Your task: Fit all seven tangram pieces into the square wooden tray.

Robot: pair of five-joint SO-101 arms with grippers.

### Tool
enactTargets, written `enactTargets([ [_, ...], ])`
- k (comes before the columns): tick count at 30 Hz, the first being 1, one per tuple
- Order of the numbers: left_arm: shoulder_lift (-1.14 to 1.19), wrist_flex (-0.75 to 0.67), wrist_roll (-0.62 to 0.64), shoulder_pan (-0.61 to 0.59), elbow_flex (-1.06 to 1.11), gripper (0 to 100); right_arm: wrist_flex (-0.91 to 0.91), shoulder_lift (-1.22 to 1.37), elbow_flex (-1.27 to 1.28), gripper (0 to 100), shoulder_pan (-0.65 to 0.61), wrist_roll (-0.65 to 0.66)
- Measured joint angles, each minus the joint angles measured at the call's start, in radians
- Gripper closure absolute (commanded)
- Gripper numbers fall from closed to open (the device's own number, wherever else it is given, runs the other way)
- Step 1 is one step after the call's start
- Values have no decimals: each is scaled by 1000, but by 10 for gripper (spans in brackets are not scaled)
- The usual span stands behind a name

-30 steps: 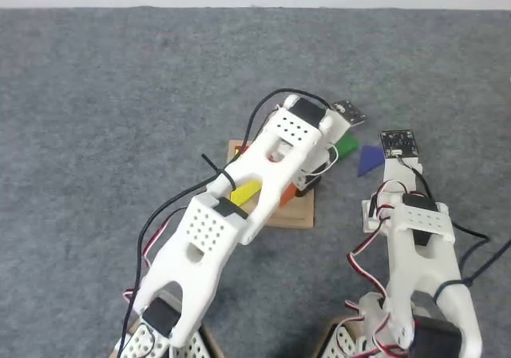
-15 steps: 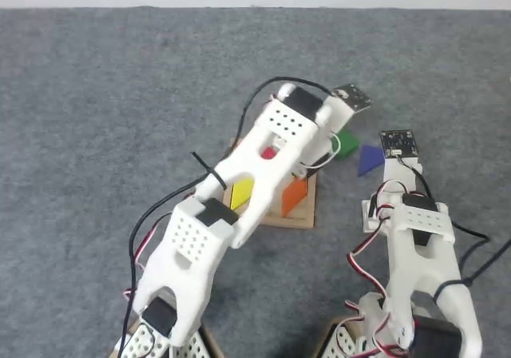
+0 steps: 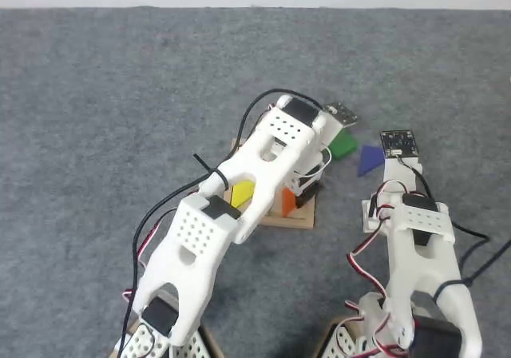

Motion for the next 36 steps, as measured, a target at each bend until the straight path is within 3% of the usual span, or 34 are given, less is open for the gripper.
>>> enactTargets([
  [4,26,-8,-6,-2,-5,846,0,0,0,707,0,0],
  [10,35,-9,-5,8,-18,991,0,0,0,707,0,0],
  [15,41,-9,14,3,-43,989,0,0,0,707,0,0],
  [22,64,35,20,-26,-241,989,0,0,0,707,0,0],
  [31,-41,44,20,-29,-147,983,0,0,0,707,0,0],
  [36,-123,44,20,-28,-110,836,0,0,0,707,0,0],
])
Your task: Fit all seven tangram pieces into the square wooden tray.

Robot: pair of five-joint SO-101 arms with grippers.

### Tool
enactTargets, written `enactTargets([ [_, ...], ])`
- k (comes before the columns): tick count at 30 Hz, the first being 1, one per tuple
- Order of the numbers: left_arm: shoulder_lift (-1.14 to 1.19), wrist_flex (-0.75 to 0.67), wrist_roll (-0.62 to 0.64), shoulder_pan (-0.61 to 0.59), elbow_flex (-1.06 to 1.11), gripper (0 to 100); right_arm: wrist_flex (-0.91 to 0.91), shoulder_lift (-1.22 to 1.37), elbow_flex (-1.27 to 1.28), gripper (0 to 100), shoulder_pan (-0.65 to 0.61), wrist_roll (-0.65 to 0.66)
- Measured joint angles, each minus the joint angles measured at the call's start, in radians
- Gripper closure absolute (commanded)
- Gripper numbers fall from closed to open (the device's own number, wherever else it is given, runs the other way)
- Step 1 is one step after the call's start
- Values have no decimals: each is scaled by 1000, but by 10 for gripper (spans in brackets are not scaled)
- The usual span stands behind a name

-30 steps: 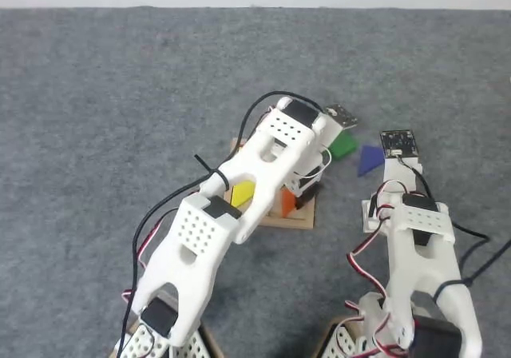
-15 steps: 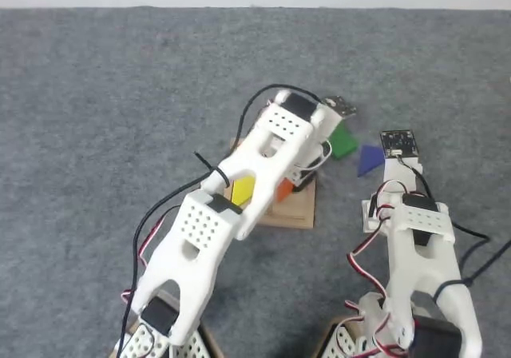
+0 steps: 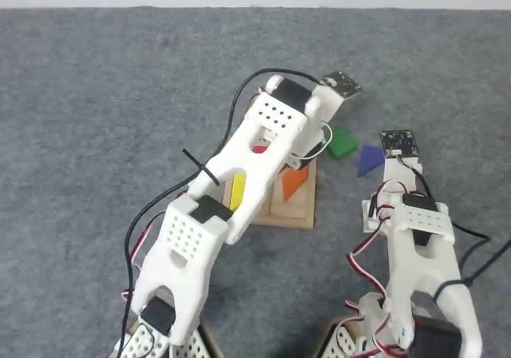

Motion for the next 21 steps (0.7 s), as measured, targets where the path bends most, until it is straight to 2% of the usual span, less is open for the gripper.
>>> enactTargets([
  [18,161,-115,-5,-2,34,816,0,0,0,707,0,0],
  [21,180,-115,-5,2,31,849,0,0,0,707,0,0],
])
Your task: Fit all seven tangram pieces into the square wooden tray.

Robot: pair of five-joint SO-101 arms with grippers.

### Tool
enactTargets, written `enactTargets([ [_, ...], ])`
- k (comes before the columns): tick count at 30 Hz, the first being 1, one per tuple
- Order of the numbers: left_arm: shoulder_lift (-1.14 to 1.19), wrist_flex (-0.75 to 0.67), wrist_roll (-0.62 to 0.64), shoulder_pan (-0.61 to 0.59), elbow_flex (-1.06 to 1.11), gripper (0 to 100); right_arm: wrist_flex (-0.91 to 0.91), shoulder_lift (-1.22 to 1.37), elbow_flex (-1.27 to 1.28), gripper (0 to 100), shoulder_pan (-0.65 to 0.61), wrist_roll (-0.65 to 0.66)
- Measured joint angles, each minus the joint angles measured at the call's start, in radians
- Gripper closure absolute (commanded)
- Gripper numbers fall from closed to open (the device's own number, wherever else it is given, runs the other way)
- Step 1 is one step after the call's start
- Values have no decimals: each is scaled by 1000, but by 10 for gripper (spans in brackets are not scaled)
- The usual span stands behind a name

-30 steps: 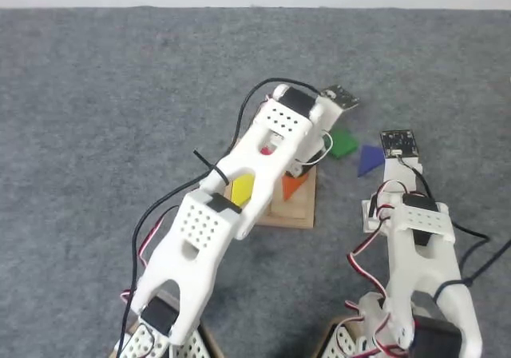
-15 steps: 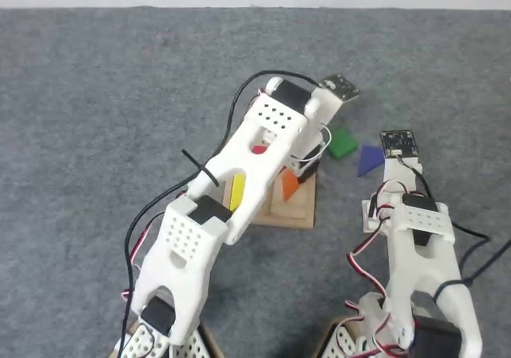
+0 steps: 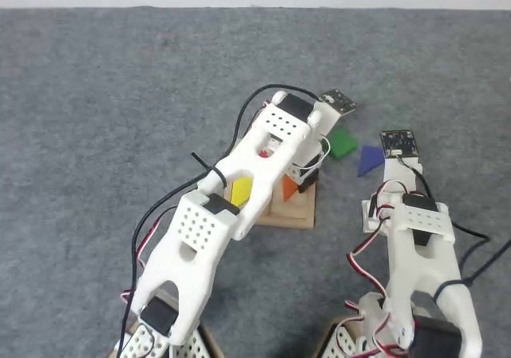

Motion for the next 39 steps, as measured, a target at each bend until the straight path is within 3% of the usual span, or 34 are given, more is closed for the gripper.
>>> enactTargets([
  [6,9,0,8,25,-8,990,0,0,0,707,0,0],
  [13,9,3,46,28,-20,989,0,0,0,707,0,0],
  [21,-103,106,48,23,-101,989,0,0,0,707,0,0],
  [31,-374,117,46,17,78,987,0,0,0,707,0,0],
  [34,-499,120,66,-52,91,959,0,0,0,707,0,0],
  [39,-735,121,144,-299,147,933,35,0,-35,707,-3,0],
])
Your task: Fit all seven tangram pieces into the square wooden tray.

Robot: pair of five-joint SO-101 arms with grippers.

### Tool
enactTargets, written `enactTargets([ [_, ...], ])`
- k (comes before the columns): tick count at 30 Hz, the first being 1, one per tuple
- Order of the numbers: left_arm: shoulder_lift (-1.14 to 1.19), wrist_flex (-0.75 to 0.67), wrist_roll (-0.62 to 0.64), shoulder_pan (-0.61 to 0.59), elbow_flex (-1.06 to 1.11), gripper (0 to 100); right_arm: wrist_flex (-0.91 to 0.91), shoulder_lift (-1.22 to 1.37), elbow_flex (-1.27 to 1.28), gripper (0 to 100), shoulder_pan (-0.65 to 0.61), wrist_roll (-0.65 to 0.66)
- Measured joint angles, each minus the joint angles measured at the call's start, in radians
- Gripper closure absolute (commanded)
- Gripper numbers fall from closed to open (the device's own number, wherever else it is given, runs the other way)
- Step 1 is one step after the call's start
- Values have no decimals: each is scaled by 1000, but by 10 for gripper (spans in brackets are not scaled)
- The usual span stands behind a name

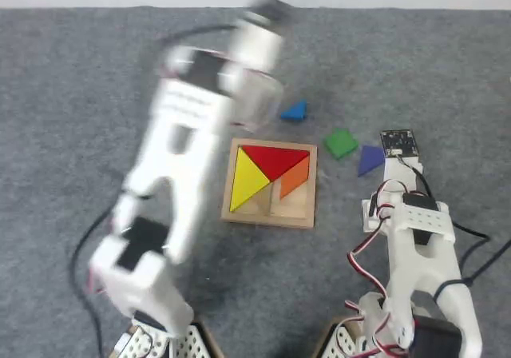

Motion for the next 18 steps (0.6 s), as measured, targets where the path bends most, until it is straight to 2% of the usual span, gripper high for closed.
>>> enactTargets([
  [4,-170,-68,18,-101,229,923,104,0,-130,707,-89,-2],
  [9,-374,-356,68,-152,710,907,218,32,-319,707,-316,15],
  [13,-525,-597,74,-233,1073,895,282,180,-511,704,-451,106],
  [18,-575,-770,74,-261,1297,891,293,373,-631,703,-578,302],
])
